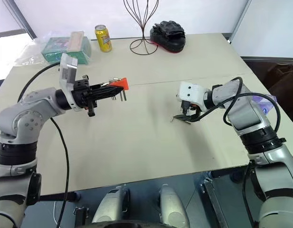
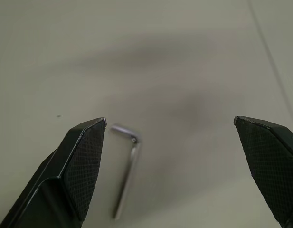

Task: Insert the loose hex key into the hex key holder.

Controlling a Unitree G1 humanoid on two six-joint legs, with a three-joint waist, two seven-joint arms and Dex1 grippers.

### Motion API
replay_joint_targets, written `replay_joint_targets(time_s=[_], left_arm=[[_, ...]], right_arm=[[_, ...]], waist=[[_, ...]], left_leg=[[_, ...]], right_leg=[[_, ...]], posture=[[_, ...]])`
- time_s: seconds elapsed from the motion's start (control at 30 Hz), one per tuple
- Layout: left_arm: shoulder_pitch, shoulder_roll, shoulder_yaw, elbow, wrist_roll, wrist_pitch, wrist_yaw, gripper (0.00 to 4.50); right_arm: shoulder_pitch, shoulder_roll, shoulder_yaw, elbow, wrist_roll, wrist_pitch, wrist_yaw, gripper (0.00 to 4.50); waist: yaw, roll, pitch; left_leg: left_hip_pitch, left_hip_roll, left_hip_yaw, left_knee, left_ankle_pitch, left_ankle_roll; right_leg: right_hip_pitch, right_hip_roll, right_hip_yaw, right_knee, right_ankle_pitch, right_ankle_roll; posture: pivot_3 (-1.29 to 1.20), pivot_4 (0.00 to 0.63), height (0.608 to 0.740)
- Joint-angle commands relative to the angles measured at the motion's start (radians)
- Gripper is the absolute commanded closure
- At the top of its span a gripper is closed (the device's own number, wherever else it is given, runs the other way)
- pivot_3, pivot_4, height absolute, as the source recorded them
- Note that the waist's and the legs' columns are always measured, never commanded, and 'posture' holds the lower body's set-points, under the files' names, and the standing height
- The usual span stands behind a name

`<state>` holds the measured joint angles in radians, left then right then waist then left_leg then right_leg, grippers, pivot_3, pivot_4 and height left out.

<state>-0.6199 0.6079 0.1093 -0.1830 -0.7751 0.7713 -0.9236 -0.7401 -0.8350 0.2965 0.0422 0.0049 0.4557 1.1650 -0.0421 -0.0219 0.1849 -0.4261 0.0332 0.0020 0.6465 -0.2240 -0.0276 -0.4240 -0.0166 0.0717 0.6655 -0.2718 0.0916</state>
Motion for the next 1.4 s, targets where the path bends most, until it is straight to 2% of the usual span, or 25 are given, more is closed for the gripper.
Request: replay_joint_targets(time_s=[0.03, 0.23, 0.4, 0.67, 0.8, 0.97, 1.0, 1.17, 1.27, 1.33, 1.4], left_arm=[[0.005, 0.012, 0.029, -0.047, -0.011, -0.013, 0.010, 4.50], [0.008, 0.024, 0.025, -0.053, -0.005, -0.012, 0.015, 4.50], [0.015, 0.035, 0.030, -0.065, -0.011, -0.007, 0.022, 4.50], [0.031, 0.042, 0.040, -0.091, -0.020, 0.002, 0.041, 4.50], [0.032, 0.043, 0.039, -0.094, -0.020, 0.000, 0.048, 4.50], [0.028, 0.045, 0.038, -0.088, -0.019, -0.003, 0.049, 4.50], [0.028, 0.046, 0.038, -0.088, -0.019, -0.003, 0.049, 4.50], [0.029, 0.046, 0.040, -0.087, -0.017, -0.005, 0.052, 4.50], [0.030, 0.042, 0.037, -0.088, -0.014, -0.009, 0.054, 4.50], [0.025, 0.036, 0.035, -0.084, -0.012, -0.012, 0.057, 4.50], [0.019, 0.031, 0.032, -0.079, -0.008, -0.016, 0.057, 4.50]], right_arm=[[-0.006, 0.017, -0.019, -0.035, -0.002, 0.096, -0.030, 0.03], [-0.020, 0.088, 0.008, 0.095, -0.057, 0.063, -0.103, 0.03], [-0.023, 0.097, 0.026, 0.231, -0.101, -0.016, -0.117, 0.03], [-0.019, 0.116, 0.032, 0.301, -0.118, -0.052, -0.125, 0.03], [-0.022, 0.138, 0.033, 0.342, -0.123, -0.033, -0.137, 1.72], [-0.022, 0.153, 0.033, 0.374, -0.119, -0.012, -0.128, 4.34], [-0.020, 0.155, 0.033, 0.375, -0.116, -0.006, -0.126, 4.48], [-0.004, 0.180, -0.023, 0.314, -0.073, 0.002, -0.161, 4.48], [-0.023, 0.251, -0.130, 0.275, -0.043, -0.125, -0.315, 4.48], [-0.056, 0.309, -0.199, 0.260, -0.051, -0.266, -0.477, 4.48], [-0.091, 0.371, -0.260, 0.228, -0.043, -0.330, -0.609, 4.48]], waist=[[0.001, 0.000, 0.000], [0.002, 0.000, 0.000], [0.005, 0.000, 0.000], [0.002, -0.001, 0.000], [0.000, -0.001, 0.000], [0.001, -0.001, -0.001], [0.001, -0.001, -0.001], [0.003, -0.001, -0.001], [-0.003, -0.001, -0.001], [-0.006, 0.000, 0.000], [-0.005, 0.000, 0.000]], left_leg=[[0.000, 0.000, 0.000, 0.000, 0.000, 0.000], [0.000, 0.000, 0.000, 0.000, 0.000, 0.000], [0.000, -0.001, 0.001, 0.001, 0.000, 0.000], [0.000, 0.000, 0.001, 0.001, 0.000, 0.000], [0.000, 0.000, 0.000, 0.001, 0.000, 0.000], [0.001, 0.000, 0.000, 0.001, 0.000, 0.000], [0.001, 0.000, 0.000, 0.001, 0.000, 0.000], [0.001, 0.000, 0.000, 0.001, 0.000, 0.000], [0.001, 0.000, 0.000, 0.001, 0.000, 0.000], [0.000, 0.000, 0.000, 0.000, 0.000, 0.000], [0.000, 0.000, 0.000, 0.000, 0.000, 0.000]], right_leg=[[0.000, 0.000, 0.000, 0.000, 0.000, 0.000], [0.000, 0.000, 0.000, 0.000, 0.000, 0.000], [0.000, 0.000, 0.000, 0.000, 0.000, 0.000], [0.000, 0.000, 0.000, 0.000, 0.000, 0.000], [0.001, 0.000, 0.000, 0.000, 0.000, 0.000], [0.002, 0.000, 0.000, 0.000, 0.000, 0.000], [0.002, 0.000, 0.000, 0.000, 0.000, 0.000], [0.002, 0.000, 0.000, 0.000, 0.000, 0.000], [0.002, 0.000, 0.000, 0.000, 0.000, 0.000], [0.000, 0.000, 0.000, 0.001, 0.000, 0.000], [-0.002, 0.001, 0.001, 0.001, 0.000, 0.000]], posture=[[0.00, 0.150, 0.740], [0.00, 0.150, 0.740], [0.00, 0.150, 0.740], [0.00, 0.150, 0.740], [0.00, 0.150, 0.740], [0.00, 0.150, 0.740], [0.00, 0.150, 0.740], [0.00, 0.150, 0.740], [0.00, 0.150, 0.740], [0.00, 0.150, 0.740], [0.00, 0.150, 0.740]])
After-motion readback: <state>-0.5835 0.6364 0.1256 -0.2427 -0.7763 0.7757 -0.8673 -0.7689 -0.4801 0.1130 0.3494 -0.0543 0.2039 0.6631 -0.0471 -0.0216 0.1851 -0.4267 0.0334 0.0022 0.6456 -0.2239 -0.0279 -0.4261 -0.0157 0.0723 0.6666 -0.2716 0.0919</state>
